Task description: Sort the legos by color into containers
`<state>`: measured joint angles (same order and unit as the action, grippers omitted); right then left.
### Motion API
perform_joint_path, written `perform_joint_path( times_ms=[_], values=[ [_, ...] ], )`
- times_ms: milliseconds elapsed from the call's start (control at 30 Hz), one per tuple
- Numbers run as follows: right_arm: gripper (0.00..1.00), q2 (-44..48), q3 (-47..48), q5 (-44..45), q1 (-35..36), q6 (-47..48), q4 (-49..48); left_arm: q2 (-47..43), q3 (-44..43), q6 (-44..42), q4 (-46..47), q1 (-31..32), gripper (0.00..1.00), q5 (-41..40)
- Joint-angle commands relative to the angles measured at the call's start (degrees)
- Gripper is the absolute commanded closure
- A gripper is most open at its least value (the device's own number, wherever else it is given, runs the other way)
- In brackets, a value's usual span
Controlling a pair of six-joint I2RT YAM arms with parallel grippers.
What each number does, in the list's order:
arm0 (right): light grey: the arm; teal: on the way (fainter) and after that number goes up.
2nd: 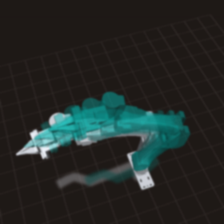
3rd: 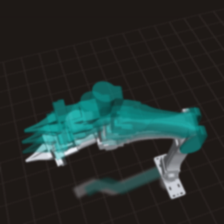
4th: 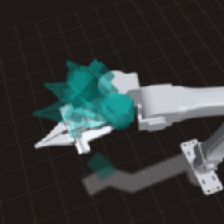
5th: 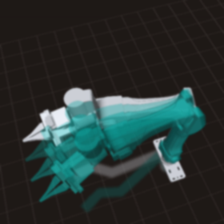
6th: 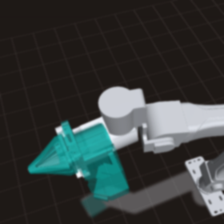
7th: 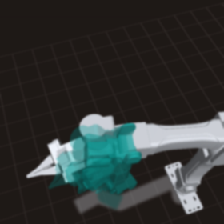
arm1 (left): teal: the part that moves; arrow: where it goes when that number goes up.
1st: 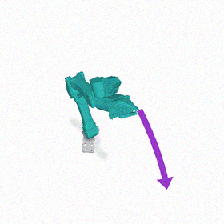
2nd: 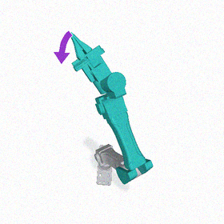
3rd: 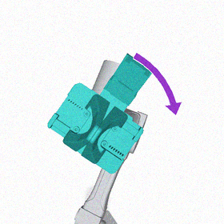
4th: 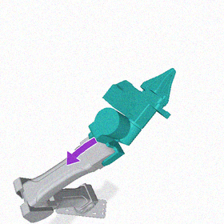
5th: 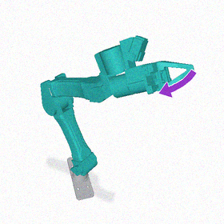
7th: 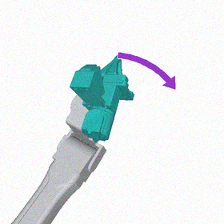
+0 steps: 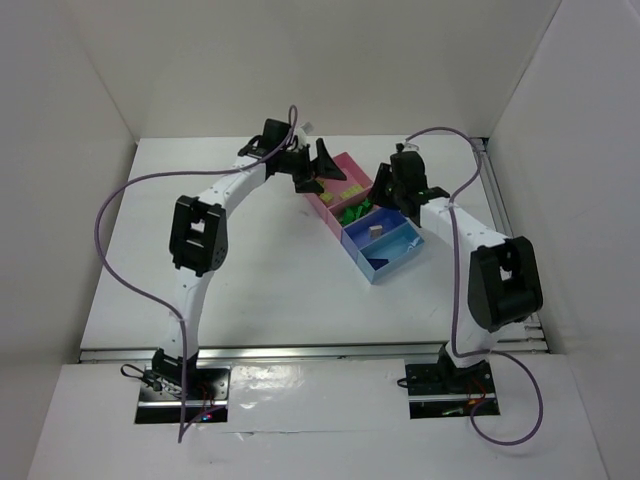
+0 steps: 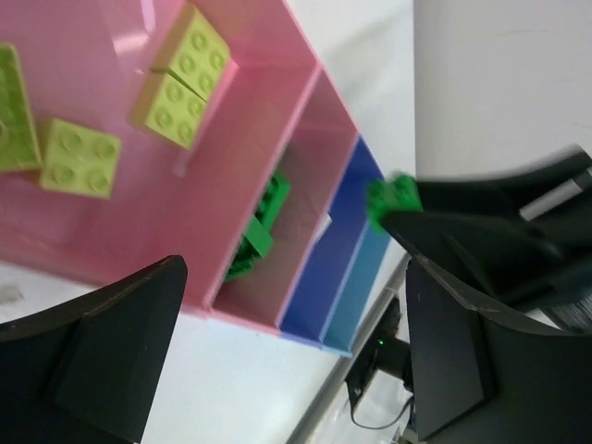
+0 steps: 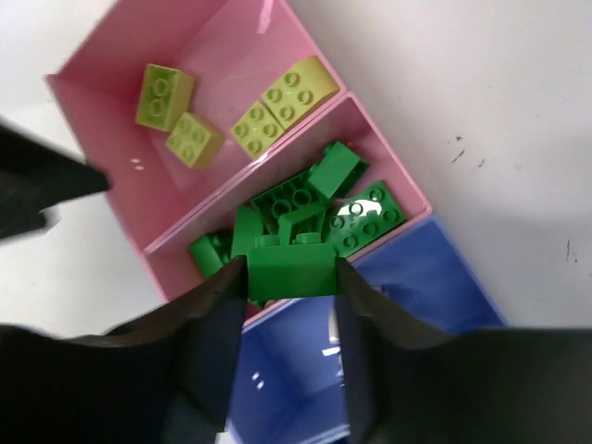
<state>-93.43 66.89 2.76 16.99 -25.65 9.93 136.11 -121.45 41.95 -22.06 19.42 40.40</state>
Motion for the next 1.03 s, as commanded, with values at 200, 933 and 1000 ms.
perform_joint_path(
  times_ms=[200,933,1000],
  values=[
    [0.01,-6.24,8.77,5.22,1.46,2.36,-1.33,-20.17,15.07,-4.86,1.76,0.09,0.00,3.45],
    [0.01,28.11,-8.86,43.20,1.99,-12.24,22.41,-66.76,55.87,-14.62,-3.34,0.62,0.00,-38.37],
    [0.01,30.31,-10.37,42.67,1.99,-12.23,21.79,-69.65,55.88,-15.15,-3.34,0.62,0.00,-39.43]
  ],
)
